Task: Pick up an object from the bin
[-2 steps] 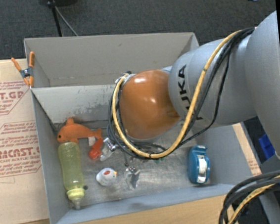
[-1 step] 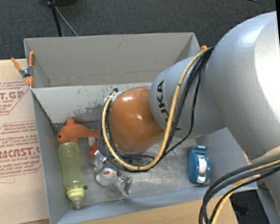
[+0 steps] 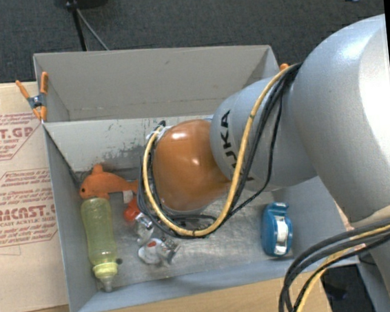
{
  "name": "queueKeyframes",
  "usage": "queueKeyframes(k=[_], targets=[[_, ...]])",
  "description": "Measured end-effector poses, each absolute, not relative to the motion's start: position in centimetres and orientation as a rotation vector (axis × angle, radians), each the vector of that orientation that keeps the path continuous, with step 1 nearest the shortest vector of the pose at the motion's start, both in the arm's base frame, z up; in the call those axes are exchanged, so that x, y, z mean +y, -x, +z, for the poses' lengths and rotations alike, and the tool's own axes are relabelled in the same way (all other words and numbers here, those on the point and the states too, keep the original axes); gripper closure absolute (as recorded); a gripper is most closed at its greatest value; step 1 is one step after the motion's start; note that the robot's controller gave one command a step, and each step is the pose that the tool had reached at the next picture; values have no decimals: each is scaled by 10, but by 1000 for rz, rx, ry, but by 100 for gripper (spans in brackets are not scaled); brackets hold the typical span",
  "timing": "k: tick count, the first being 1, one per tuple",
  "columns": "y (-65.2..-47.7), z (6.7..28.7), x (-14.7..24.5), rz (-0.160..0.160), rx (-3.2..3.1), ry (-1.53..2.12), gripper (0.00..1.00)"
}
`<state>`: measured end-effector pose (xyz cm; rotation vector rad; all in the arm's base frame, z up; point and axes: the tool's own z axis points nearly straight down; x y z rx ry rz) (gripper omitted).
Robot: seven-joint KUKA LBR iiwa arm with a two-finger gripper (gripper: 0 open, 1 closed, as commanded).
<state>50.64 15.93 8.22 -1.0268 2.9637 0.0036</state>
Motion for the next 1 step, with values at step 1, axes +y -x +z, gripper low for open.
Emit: queueKeyframes(k=[1], targets=[[-506,82,159,4,2964,1026,100]])
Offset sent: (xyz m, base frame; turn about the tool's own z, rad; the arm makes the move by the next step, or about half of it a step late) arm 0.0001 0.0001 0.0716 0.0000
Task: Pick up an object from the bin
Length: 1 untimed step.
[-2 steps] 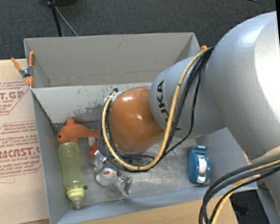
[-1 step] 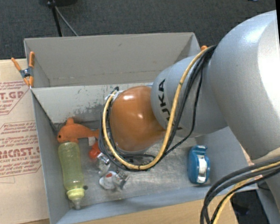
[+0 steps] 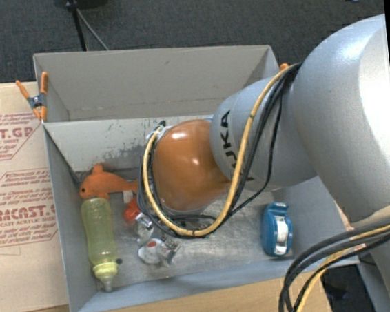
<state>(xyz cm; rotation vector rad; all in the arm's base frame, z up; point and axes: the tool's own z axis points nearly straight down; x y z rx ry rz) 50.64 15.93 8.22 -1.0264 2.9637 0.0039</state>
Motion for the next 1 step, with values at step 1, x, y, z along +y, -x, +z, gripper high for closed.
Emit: queueKeyframes(k=[1], targets=[[-504,87,159,4,2972,1030,100]])
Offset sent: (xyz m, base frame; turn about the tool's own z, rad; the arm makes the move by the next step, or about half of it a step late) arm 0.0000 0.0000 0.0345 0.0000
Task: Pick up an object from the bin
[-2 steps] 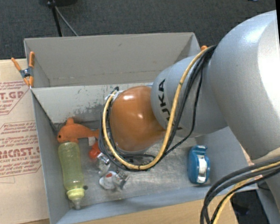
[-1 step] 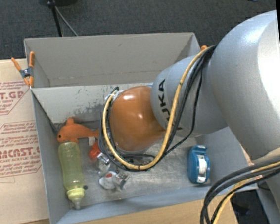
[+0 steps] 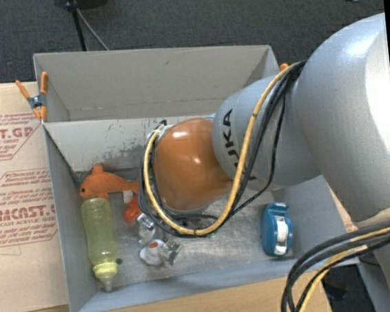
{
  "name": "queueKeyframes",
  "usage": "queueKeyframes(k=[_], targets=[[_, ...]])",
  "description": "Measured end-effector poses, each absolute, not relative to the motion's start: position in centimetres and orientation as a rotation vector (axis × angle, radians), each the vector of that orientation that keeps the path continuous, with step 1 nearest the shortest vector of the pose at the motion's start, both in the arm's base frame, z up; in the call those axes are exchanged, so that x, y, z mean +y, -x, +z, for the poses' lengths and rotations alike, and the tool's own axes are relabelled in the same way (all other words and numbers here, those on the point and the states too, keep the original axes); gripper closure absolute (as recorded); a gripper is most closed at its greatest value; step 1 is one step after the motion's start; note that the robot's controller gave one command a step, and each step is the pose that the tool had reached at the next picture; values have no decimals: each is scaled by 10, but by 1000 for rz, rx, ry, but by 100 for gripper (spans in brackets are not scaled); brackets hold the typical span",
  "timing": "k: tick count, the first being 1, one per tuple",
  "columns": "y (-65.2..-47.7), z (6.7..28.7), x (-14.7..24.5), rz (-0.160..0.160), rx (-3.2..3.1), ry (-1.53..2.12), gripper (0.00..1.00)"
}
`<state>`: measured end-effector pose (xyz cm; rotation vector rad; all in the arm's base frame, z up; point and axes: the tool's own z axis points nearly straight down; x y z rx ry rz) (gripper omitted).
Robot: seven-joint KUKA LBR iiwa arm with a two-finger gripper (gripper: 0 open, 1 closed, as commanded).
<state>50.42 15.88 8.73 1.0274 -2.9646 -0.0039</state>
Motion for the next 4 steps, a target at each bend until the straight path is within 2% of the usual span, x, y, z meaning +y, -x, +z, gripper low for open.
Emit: queueKeyframes(k=[1,4], targets=[[-503,108,159,-3,-2962,-1026,100],[-505,153,160,-2,-2969,-1029,100]])
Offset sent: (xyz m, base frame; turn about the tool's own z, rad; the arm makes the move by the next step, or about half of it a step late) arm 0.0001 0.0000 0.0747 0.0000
